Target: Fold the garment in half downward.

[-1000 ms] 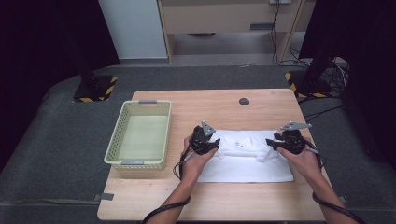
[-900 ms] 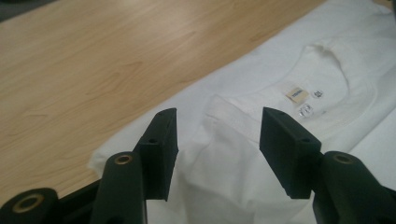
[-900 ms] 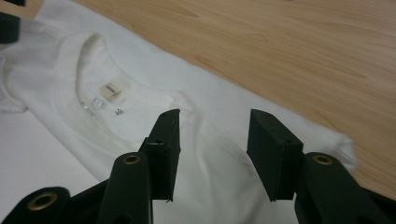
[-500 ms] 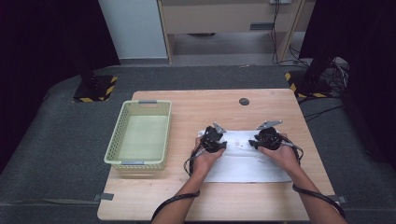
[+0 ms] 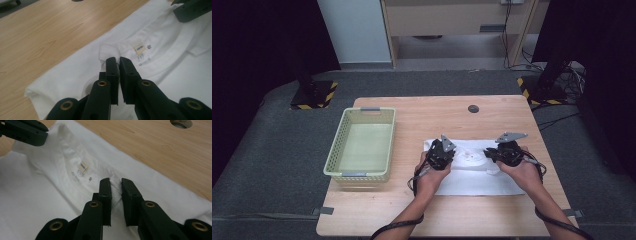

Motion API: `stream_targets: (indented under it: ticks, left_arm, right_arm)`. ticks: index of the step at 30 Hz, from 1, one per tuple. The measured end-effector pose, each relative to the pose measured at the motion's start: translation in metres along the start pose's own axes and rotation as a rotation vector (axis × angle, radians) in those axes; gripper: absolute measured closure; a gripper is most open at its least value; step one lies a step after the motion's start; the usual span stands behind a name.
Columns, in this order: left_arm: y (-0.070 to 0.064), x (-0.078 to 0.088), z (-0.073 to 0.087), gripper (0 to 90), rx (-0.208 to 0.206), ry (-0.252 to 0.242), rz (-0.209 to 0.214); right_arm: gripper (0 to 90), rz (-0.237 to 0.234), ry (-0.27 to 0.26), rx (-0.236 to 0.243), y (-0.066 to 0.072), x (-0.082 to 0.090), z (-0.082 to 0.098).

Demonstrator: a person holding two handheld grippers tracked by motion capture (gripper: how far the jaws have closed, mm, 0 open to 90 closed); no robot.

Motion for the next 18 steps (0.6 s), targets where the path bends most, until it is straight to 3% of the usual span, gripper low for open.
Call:
stream_targets:
  ticks: [3,10,12,15,18]
  left_arm:
    - [-0.01,0.013,0.011,86.7,0.032,-0.028,0.024]
    - [-0.029,0.02,0.024,88.2,0.006,-0.043,0.044]
    - [-0.032,0.02,0.027,88.2,0.008,-0.04,0.051]
    - [-0.035,0.019,0.031,88.3,0.01,-0.038,0.056]
    - [-0.036,0.019,0.032,87.6,0.014,-0.041,0.059]
  right_arm:
    - [78.7,-0.019,-0.002,0.015,0.013,0.012,0.014]
    - [76.3,-0.047,-0.005,0.016,0.029,0.017,0.041]
    - [71.3,-0.041,0.008,0.044,0.031,0.016,0.048]
    - [55.6,0.0,-0.009,0.077,0.029,0.013,0.05]
    - [66.2,0.002,0.027,0.139,0.033,0.008,0.055]
Point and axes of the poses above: each handheld gripper's, and its own axes: x roughly backward along the jaws, z roughly out of its underside, y roughly to its left, the point moved 8 cm from there along -x, roughly forward along the jaws, and after that the axes turned 8 degrees about -x, right-handed, at the moved point
